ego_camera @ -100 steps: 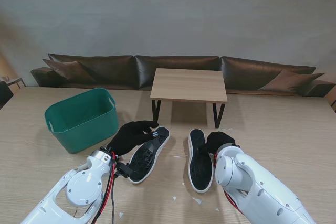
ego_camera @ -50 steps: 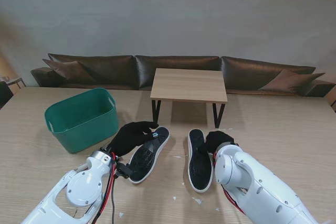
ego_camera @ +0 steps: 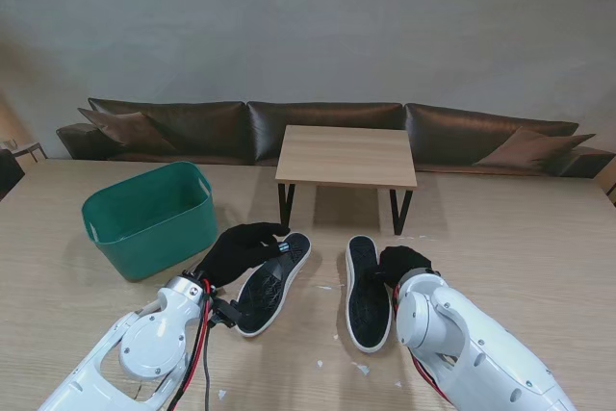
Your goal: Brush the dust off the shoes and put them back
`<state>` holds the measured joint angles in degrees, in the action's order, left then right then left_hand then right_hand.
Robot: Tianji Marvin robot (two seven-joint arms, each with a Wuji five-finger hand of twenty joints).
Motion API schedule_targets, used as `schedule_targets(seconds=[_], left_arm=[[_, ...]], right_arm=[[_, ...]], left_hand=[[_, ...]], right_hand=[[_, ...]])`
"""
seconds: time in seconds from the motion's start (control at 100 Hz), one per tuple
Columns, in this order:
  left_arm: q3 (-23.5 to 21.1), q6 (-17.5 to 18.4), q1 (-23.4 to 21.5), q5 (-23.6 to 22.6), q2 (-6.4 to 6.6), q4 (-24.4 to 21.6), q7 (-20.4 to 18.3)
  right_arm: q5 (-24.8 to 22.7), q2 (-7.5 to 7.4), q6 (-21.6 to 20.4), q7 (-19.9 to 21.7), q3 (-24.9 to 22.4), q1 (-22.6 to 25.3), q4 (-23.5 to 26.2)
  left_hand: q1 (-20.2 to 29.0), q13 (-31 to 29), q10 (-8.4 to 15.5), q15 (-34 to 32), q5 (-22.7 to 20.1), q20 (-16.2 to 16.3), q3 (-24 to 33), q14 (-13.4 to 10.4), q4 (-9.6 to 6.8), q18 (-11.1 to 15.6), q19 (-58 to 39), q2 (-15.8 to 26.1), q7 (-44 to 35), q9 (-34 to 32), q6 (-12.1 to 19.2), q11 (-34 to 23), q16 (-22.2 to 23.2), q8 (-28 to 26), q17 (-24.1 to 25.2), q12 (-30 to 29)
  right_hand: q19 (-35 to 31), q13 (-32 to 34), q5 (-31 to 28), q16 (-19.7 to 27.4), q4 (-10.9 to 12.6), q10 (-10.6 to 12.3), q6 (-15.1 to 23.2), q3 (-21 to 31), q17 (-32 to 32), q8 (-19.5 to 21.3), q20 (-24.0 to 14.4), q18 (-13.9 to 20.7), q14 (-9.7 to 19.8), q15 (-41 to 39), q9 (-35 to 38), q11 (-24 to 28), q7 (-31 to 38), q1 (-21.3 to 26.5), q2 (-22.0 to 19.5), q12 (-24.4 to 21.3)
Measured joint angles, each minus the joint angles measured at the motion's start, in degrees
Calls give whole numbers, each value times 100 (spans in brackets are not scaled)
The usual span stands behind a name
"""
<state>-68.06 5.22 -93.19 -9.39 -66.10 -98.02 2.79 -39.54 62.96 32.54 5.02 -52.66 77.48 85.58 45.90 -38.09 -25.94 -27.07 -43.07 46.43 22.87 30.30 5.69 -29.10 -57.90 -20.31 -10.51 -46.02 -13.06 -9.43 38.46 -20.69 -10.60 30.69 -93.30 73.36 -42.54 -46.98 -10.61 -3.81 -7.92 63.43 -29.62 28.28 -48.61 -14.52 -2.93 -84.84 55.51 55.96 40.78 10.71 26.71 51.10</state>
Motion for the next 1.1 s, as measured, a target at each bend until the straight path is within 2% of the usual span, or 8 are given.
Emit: schedule_targets(seconds=[0.11,0.21,0.53,0.63,0.78,0.87,0.98,1.1], left_arm=[[0,0,0,0,1,0,-1],[0,0,1,0,2,0,-5],[4,-2,13,-9,7,12,-30],[4,-3,13,-9,7,12,-31],[4,-5,13,-16,9,12,-31],[4,-5,13,-17,9,13,-28],[4,-4,14,-16,9,18,-25],[6,-6,14,-16,9,18,-28]], right_arm=[[-32,24,34,-132,-11,34,0],[-10,72,47,-338,-75,89,-11],[95,99,96,-380,-114,111,-18],[104,136,126,-586,-113,112,-63],[203,215,36,-767,-271,194,-46],[348,235,-9,-850,-357,267,33],[263,242,9,-929,-387,333,148],[205,313,-47,-1290,-644,559,388]], left_hand=[[0,-1,0,0,0,0,0,1,0,0,0,0,0,0,0,0,0,0,-1,0],[0,-1,0,-1,0,0,-1,2,0,0,0,0,0,0,0,0,0,0,-4,0],[0,-2,-1,-16,0,0,-62,3,0,-1,0,-1,0,0,0,0,1,0,-6,0],[0,-2,-1,-31,0,1,-62,4,0,-1,0,-1,0,-1,0,0,1,0,-9,0],[0,-2,-2,-48,0,2,-62,4,0,-1,0,-1,0,-117,0,-14,1,0,-9,0],[0,-2,-2,-48,0,2,-63,5,0,-2,0,-1,0,-117,0,-15,1,0,-10,0],[0,-2,-2,-48,0,2,-63,6,0,-2,0,-1,0,-117,0,-15,1,0,-10,0],[0,-2,-2,-49,0,2,-63,6,0,-2,0,0,0,-117,0,-15,1,0,-10,0]], right_hand=[[13,0,174,39,61,-1,-62,-8,0,-8,-1,0,-31,27,-8,2,-79,-2,39,-14],[28,0,286,60,295,-16,-107,-1,0,-21,-2,0,-84,30,-106,7,-124,105,-19,-63],[30,0,324,71,303,-45,-151,-29,0,-90,-2,1,-125,37,-134,53,-128,52,-43,-114],[30,0,662,73,342,-45,-202,-126,0,-167,-2,1,-128,38,-134,53,-118,52,-38,-138],[32,0,794,133,342,-45,-167,-381,0,-378,-2,1,-169,80,-236,54,-54,50,-45,-207],[44,0,795,138,342,-45,-160,-425,0,-378,-2,1,-199,114,-199,55,-114,50,-51,-215],[97,0,795,197,342,-45,-132,-498,0,-379,-2,1,-200,190,-208,55,-96,50,-52,-218],[203,-5,786,262,344,-48,38,-498,0,-379,-2,1,-275,353,-362,56,-28,50,-52,-219]])
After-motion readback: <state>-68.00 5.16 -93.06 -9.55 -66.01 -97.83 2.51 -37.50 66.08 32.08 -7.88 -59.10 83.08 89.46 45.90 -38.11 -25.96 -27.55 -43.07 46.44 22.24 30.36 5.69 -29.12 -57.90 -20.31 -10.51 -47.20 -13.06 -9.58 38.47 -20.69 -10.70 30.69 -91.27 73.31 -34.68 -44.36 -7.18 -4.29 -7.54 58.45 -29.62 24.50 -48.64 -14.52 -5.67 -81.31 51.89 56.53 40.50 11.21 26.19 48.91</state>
